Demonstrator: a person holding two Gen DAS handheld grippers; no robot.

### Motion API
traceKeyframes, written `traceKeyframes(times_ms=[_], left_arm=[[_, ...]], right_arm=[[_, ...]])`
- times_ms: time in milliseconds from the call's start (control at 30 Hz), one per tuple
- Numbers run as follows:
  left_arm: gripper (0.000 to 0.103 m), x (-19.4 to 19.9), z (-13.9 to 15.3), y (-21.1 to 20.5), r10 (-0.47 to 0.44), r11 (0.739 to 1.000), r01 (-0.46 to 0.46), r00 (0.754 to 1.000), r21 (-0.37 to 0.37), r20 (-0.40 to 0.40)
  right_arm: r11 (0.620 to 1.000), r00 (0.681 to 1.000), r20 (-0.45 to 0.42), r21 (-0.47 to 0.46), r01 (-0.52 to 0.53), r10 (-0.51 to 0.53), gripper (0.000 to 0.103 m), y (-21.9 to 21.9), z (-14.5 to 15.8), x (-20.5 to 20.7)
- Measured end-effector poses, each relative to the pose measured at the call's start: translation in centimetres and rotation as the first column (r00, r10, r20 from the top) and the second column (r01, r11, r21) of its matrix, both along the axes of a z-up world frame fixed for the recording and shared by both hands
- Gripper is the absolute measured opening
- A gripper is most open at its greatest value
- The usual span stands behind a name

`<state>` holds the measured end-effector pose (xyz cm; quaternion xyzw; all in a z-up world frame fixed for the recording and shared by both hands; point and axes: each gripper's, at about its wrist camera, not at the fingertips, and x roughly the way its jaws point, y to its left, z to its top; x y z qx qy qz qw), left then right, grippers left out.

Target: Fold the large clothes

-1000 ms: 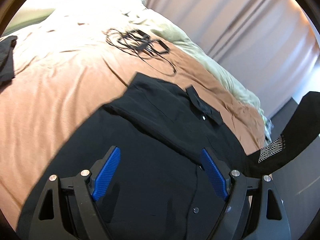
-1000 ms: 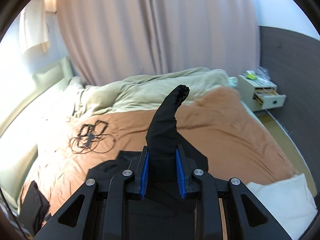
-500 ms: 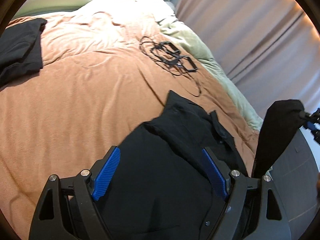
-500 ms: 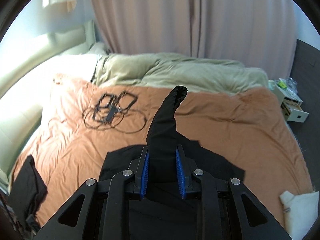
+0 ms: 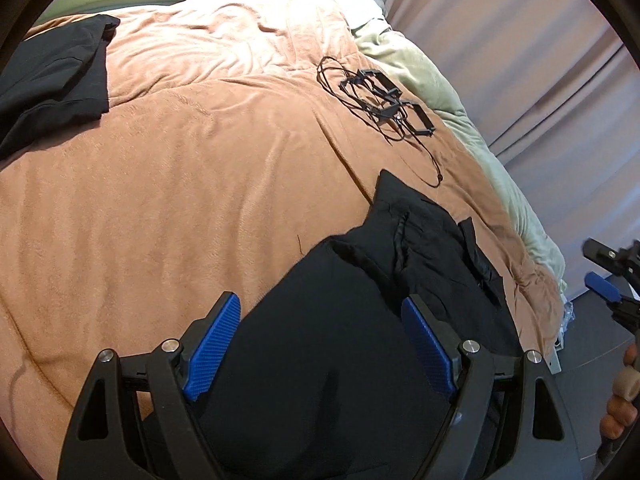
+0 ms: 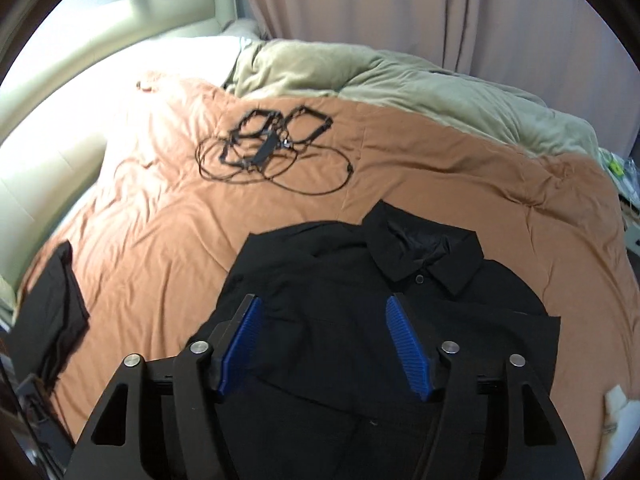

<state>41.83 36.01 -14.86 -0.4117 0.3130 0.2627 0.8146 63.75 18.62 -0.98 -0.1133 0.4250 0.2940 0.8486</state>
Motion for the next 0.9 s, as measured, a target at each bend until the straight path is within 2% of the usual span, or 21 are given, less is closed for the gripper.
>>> traceKeyframes(times_ms=[200, 267, 333, 433, 567, 633, 700, 900], left_arm=[[0.084, 0.2, 0.2, -0.6, -0.041, 0.999, 0.041, 0.999, 0.021, -0.013], [0.084, -0.5, 0.9, -0.6, -0.054, 0.998, 0.054, 0.998, 0.011, 0.020], [0.084, -2.0, 2.5, -1.0, -0.042, 0.998, 0.038, 0.997, 0.046, 0.067], [0.084, -3.4, 4.4, -1.9, -0.066, 0.993, 0.059, 0.995, 0.105, 0.070], [0.084, -4.6, 5.6, -3.6, -0.152, 0.975, 0.146, 0.988, 0.167, 0.025], [0.084, -5.6, 5.9, -4.3, -0.194, 0.963, 0.191, 0.981, 0.190, -0.006], [0.084, -6.8, 6.2, -4.8, -0.212, 0.958, 0.210, 0.977, 0.195, -0.010], [0.084, -10.9, 6.5, -5.4, -0.236, 0.948, 0.238, 0.971, 0.212, -0.033]], right_arm=[[0.998, 0.998, -0.018, -0.014, 0.055, -0.056, 0.065, -5.1, -1.1, 0.2], [0.996, 0.995, -0.031, -0.020, 0.090, -0.091, 0.065, -8.0, -1.5, 0.3], [0.992, 0.991, -0.053, -0.001, 0.126, -0.126, 0.065, -11.7, -1.7, 0.1], [0.982, 0.981, -0.066, 0.026, 0.186, -0.184, 0.065, -16.8, -1.5, -0.5], [0.966, 0.966, -0.093, 0.070, 0.249, -0.242, 0.065, -22.9, -1.3, -1.9], [0.963, 0.963, -0.087, 0.067, 0.261, -0.255, 0.069, -24.8, -1.2, -2.6], [0.956, 0.957, -0.081, 0.065, 0.285, -0.279, 0.080, -26.5, -1.3, -3.3], [0.941, 0.942, -0.118, 0.095, 0.325, -0.313, 0.080, -30.7, -2.1, -5.9]])
